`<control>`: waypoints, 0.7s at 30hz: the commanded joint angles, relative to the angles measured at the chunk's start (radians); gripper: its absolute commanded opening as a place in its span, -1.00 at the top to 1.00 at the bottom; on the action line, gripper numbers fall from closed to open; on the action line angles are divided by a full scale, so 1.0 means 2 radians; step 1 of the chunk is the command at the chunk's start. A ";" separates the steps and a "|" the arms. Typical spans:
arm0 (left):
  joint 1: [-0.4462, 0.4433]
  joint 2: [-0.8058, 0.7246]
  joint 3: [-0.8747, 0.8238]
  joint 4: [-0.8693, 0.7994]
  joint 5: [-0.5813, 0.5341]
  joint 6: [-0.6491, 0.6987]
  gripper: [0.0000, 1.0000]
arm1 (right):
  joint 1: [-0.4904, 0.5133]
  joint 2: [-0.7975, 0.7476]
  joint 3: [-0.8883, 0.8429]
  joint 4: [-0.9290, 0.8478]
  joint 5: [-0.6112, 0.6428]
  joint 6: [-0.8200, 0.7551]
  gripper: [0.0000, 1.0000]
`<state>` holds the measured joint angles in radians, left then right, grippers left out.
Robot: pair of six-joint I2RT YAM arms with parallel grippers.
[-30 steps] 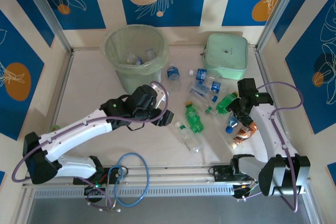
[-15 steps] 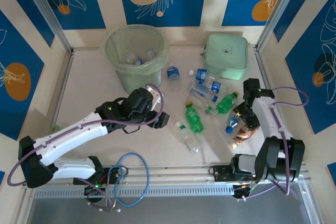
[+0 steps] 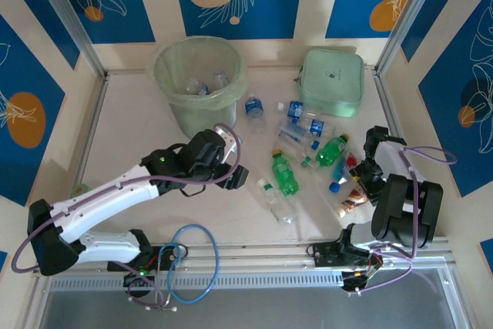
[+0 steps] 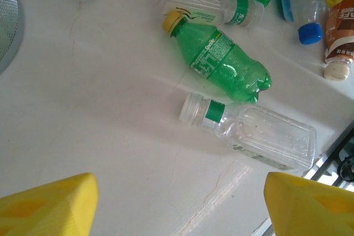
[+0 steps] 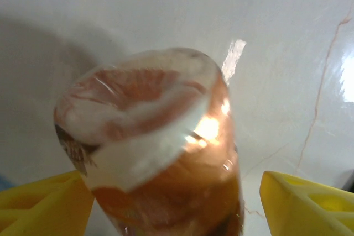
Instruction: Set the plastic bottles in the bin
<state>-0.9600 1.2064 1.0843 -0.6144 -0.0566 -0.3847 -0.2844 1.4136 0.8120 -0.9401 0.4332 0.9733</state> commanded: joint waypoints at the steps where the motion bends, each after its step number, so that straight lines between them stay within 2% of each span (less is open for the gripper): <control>1: -0.002 0.008 0.003 -0.004 0.002 0.003 -0.57 | -0.018 0.026 -0.011 0.032 -0.026 -0.013 -0.59; 5: -0.002 0.016 0.005 -0.002 0.008 0.002 -0.58 | -0.030 0.059 0.002 0.041 -0.035 -0.024 -0.59; 11: -0.002 0.014 0.006 -0.003 0.003 0.004 -0.58 | -0.033 0.069 0.005 0.056 -0.046 -0.036 -0.37; 14: -0.002 0.012 0.005 -0.003 0.002 0.004 -0.58 | -0.031 0.059 0.001 0.060 -0.051 -0.041 -0.29; 21: -0.002 0.012 0.003 0.000 0.000 0.004 -0.58 | -0.008 -0.005 -0.012 0.047 -0.043 -0.040 -0.25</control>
<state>-0.9600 1.2392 1.0843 -0.6136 -0.0540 -0.3847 -0.3202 1.4696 0.7998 -0.8310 0.3622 0.8974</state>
